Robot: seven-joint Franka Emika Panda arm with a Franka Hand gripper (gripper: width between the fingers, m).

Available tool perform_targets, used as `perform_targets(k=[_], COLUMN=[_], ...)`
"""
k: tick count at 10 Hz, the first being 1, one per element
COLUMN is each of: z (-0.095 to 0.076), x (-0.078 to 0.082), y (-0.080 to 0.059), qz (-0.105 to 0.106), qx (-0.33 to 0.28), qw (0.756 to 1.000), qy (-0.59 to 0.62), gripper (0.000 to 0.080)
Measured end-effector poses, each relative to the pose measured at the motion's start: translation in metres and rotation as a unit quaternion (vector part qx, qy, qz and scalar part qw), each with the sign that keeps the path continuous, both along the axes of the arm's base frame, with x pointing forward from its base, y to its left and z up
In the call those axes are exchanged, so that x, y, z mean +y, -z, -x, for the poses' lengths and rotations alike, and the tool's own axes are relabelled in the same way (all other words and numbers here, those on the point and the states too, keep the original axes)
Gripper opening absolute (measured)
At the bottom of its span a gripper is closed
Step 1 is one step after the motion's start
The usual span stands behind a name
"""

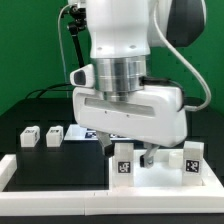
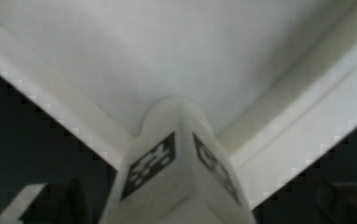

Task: Assemble square table

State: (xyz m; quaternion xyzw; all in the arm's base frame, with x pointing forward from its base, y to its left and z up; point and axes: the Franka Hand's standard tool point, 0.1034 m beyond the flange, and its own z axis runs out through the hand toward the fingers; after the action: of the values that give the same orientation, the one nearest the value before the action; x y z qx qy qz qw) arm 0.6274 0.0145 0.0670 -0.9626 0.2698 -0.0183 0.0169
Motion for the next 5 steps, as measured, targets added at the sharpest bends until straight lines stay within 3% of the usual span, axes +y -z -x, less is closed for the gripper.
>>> perform_targets(k=[1,4,5], z=[-0.0007,-0.0004,-0.0004], x=[-0.0003,-0.0007,-0.0008], y=[-0.0002,0.0004,0.0005], qz=[0.007,0.006,0.006], qx=[-0.001,-0.001,-0.001], qw=[0.998,0.998,0.998], qy=[-0.063,-0.061,-0.061], gripper=[0.0649,0.0637,0.0465])
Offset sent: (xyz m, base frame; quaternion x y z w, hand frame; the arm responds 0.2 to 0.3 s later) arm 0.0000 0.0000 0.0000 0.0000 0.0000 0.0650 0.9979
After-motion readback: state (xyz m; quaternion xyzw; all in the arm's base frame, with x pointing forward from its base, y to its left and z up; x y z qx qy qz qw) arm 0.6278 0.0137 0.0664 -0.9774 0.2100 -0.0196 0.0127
